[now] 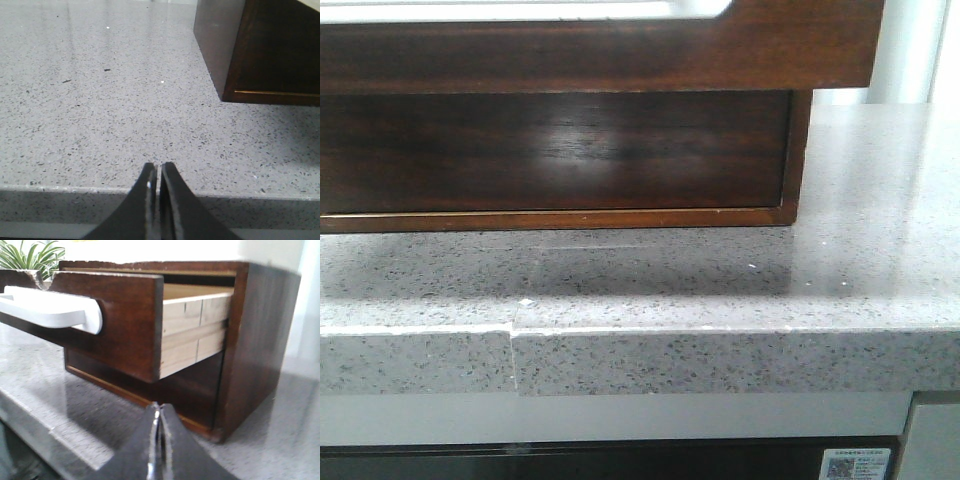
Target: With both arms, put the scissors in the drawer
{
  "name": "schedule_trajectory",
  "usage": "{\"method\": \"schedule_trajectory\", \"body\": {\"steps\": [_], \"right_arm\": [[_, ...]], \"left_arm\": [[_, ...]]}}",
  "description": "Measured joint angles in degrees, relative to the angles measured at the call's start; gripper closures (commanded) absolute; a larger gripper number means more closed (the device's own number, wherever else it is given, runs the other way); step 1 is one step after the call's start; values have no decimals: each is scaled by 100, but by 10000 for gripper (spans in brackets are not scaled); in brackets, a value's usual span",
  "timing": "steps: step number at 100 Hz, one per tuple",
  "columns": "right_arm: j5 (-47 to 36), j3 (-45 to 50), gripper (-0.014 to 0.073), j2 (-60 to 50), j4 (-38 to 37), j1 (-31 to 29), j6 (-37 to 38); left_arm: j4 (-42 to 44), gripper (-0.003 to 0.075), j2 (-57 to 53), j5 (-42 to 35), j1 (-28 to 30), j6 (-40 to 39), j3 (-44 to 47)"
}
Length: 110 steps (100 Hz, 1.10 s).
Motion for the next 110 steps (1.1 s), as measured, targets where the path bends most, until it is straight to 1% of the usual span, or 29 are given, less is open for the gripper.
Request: {"method": "schedule_trajectory", "body": {"steps": [11,16,26,35,45,52,67,76,87,110], "right_arm": [[94,0,635,0,-745,-548,738],[258,0,635,-29,-1143,-832,1276],[814,0,635,-283,-1915,-1400,2229],[1555,0,635,-781,-2216,-1821,2714],[2481,0,635,-1543,-2320,-2302,2884],[2960,0,635,-1834,-2342,-2754,2939],[3473,0,635,-1895,-2342,-3910,2975],[3794,0,635,-1895,-2352,-4471,2983],[4158,0,635,-1895,-2352,-4705,2983],[4184,0,635,-1905,-2333,-4729,3001]], "left_arm": [[0,742,0,0,0,0,0],[0,742,0,0,0,0,0],[0,742,0,0,0,0,0],[0,742,0,0,0,0,0],[0,742,0,0,0,0,0],[0,742,0,0,0,0,0],[0,742,0,0,0,0,0],[0,742,0,0,0,0,0],[0,742,0,0,0,0,0],[0,742,0,0,0,0,0]]}}
